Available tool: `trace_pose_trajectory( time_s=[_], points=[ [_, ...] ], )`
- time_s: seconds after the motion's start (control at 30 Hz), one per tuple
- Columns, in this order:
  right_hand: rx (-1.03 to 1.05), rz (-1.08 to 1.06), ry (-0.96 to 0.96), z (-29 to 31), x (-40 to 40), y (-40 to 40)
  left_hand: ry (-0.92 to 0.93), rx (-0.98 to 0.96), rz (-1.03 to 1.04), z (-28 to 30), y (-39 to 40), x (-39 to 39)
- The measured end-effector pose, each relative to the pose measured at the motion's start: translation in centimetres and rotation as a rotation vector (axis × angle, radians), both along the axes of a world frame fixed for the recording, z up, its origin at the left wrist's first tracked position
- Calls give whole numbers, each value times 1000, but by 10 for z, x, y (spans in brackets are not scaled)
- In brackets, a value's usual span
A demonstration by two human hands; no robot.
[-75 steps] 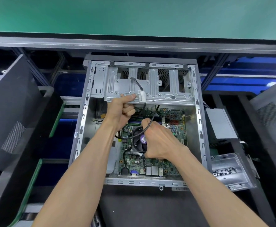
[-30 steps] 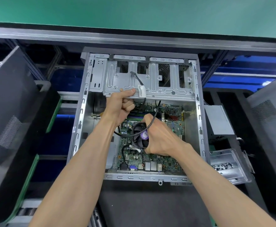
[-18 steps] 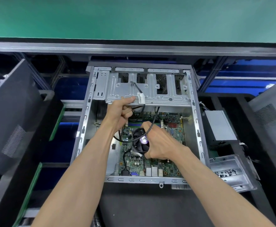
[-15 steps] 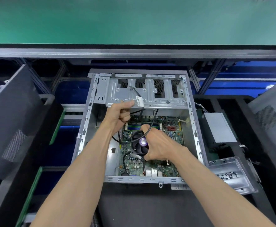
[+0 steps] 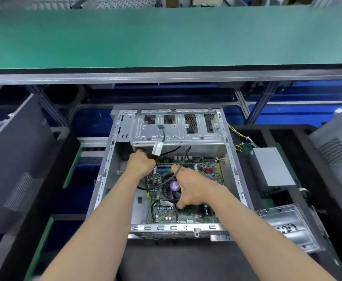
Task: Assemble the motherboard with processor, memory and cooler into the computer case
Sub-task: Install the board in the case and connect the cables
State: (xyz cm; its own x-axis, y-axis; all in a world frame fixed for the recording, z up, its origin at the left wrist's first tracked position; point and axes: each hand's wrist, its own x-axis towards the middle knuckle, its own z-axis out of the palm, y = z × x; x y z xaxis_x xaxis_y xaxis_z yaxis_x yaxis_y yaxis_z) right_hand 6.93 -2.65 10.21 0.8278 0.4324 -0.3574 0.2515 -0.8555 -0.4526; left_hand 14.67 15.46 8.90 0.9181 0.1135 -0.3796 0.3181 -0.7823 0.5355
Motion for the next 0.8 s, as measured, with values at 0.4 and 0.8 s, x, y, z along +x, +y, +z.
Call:
trace_pose_trajectory(
  time_s=[0.4, 0.8],
  points=[
    [-39, -18, 2, -4, 0, -1, -20, 260, -48, 4, 0, 0],
    [-290, -7, 1, 0, -3, -4, 104, 328, -90, 11, 10, -1]
  ],
)
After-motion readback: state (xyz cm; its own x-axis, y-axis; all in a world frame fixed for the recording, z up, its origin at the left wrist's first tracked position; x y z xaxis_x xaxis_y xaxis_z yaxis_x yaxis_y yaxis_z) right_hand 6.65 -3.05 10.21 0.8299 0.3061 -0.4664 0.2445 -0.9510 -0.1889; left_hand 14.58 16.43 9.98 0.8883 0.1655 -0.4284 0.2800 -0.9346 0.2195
